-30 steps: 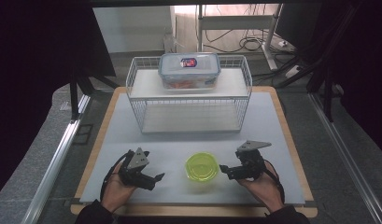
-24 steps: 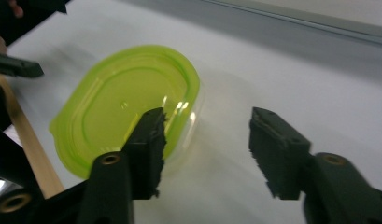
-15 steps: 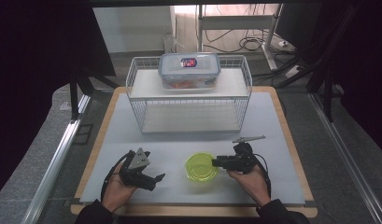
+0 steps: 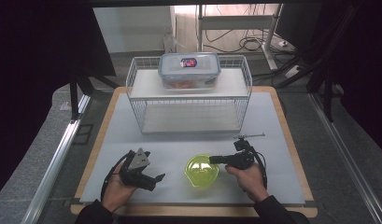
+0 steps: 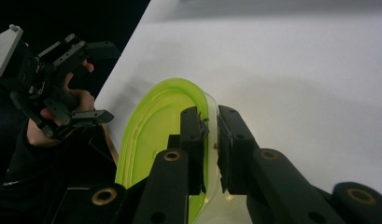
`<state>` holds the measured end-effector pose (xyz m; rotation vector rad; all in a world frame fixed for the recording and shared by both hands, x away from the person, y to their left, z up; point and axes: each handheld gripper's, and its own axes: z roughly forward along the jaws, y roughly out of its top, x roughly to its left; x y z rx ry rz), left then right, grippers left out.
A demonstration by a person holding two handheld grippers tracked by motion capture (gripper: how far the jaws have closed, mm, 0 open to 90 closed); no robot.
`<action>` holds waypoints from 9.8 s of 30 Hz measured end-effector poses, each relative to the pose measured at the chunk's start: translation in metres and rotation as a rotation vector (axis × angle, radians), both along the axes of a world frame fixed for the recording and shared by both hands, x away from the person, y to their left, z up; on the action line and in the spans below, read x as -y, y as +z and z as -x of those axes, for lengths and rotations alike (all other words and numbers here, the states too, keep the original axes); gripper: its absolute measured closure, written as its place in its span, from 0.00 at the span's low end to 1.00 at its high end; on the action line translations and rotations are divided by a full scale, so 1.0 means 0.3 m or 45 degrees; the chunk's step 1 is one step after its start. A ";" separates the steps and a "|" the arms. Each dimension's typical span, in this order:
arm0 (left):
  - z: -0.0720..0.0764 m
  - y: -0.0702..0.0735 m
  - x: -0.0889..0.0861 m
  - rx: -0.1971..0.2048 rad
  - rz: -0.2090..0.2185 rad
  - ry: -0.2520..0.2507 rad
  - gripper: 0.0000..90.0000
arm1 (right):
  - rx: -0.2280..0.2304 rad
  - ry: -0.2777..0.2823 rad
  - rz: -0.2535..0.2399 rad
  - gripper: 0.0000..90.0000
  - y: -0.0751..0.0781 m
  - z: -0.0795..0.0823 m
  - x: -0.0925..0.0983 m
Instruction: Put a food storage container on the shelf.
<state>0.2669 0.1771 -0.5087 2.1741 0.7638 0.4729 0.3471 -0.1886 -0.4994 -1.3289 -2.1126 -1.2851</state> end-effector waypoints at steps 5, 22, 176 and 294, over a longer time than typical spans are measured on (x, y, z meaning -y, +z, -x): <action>0.000 0.002 -0.001 0.005 0.002 0.004 0.05 | 0.001 -0.018 -0.034 0.91 0.019 -0.005 0.017; -0.002 0.004 -0.008 0.006 0.015 0.008 0.05 | 0.095 -0.049 -0.156 0.91 0.146 -0.038 0.043; -0.006 -0.013 -0.001 -0.039 0.020 -0.041 0.05 | 0.368 -0.586 -0.169 0.69 0.805 -0.604 -0.229; -0.004 -0.011 0.011 -0.077 0.090 -0.060 0.04 | 0.872 0.019 0.341 0.00 0.324 -0.074 -0.094</action>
